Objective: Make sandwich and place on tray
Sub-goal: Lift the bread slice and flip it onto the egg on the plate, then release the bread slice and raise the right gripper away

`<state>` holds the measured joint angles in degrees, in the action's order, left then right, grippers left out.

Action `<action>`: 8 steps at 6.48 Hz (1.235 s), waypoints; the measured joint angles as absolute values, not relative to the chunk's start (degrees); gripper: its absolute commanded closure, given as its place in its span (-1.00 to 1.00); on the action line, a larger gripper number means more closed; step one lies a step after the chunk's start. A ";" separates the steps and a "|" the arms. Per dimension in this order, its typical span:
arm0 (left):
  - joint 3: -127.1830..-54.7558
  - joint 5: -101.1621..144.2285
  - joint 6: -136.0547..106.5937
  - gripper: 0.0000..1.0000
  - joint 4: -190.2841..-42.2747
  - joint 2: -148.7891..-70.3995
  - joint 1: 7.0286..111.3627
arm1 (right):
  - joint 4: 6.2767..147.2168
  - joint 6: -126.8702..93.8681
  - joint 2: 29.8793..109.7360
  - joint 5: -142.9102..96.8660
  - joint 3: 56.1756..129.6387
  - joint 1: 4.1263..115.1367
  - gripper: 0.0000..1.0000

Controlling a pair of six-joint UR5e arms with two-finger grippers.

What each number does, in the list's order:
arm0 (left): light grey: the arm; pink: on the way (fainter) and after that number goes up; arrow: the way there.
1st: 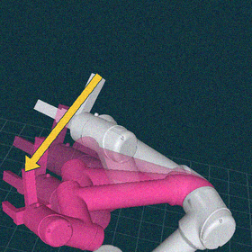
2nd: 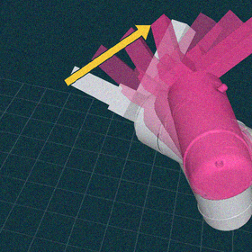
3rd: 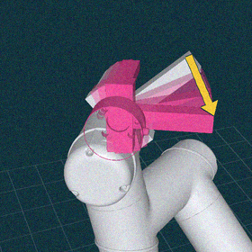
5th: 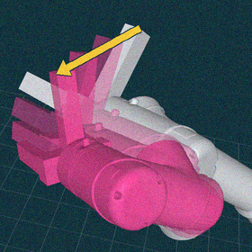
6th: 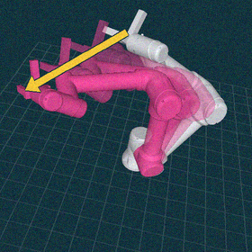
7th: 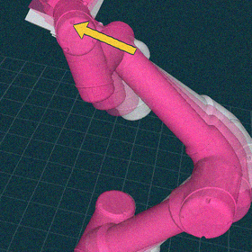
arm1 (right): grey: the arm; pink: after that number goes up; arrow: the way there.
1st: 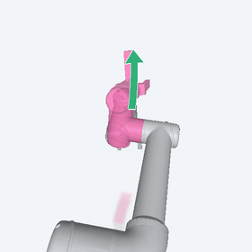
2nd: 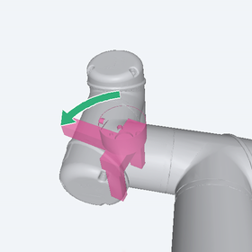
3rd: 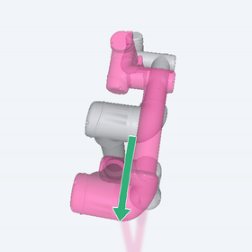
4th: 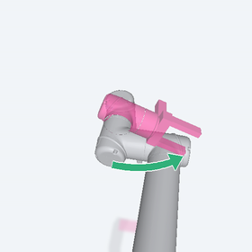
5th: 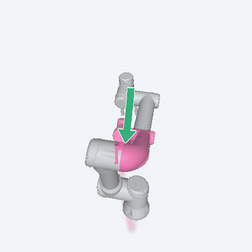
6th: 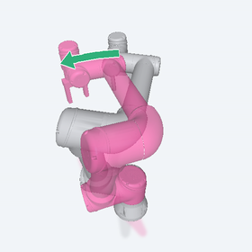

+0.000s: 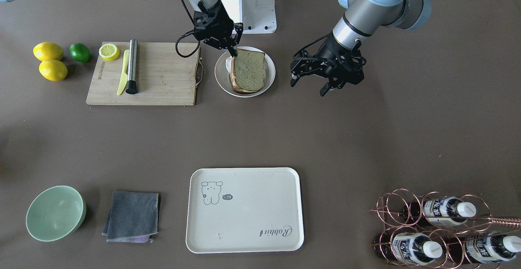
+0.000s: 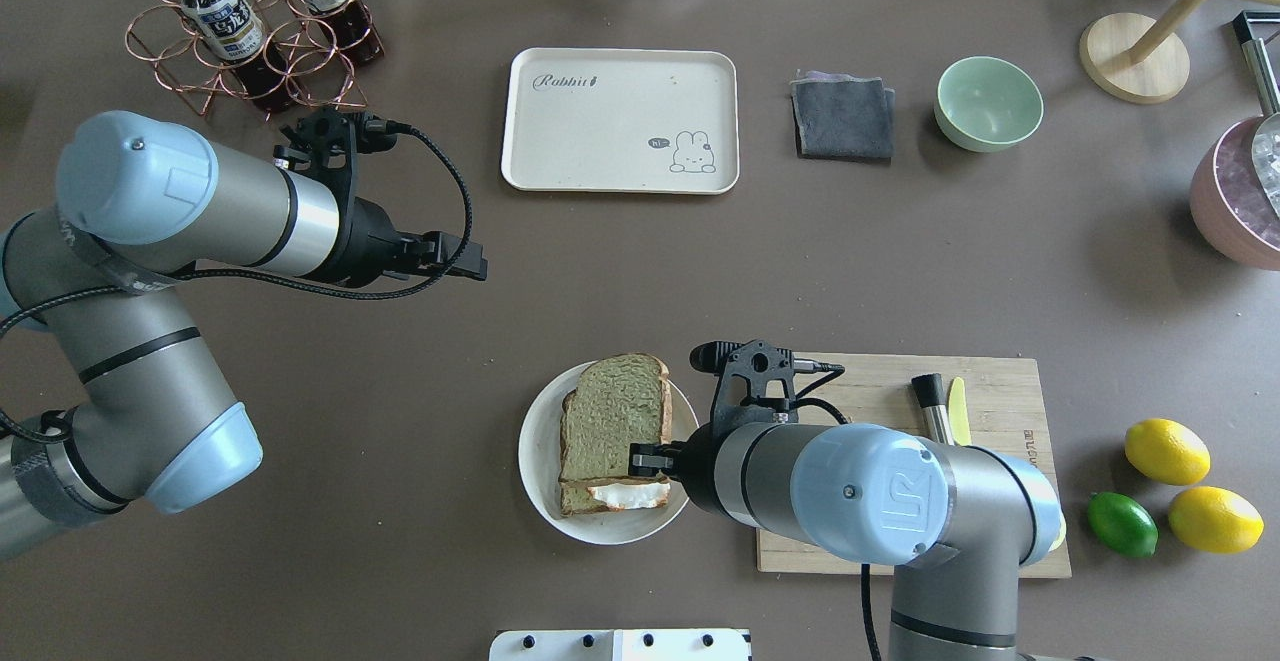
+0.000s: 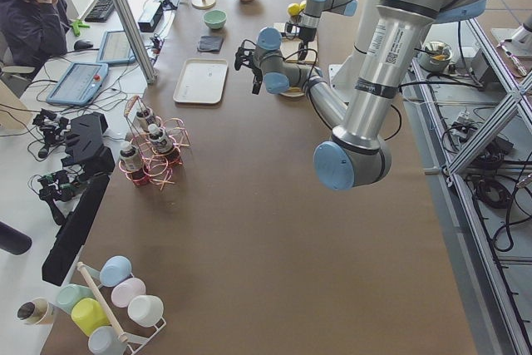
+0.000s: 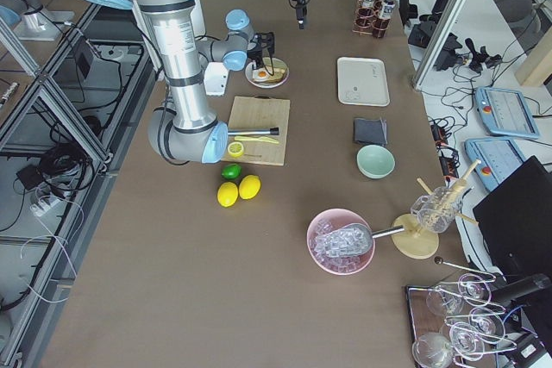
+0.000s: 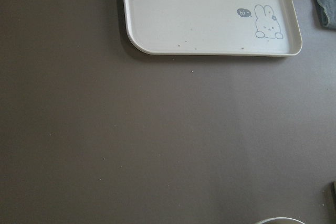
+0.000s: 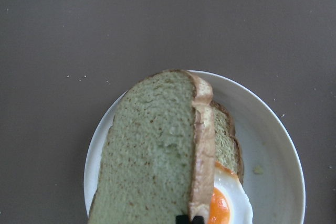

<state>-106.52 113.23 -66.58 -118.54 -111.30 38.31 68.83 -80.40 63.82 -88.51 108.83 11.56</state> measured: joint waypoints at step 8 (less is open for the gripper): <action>-106.41 113.09 -67.39 -0.97 -118.48 -111.94 37.77 | 67.87 -77.12 68.08 -88.66 110.92 11.82 -1.00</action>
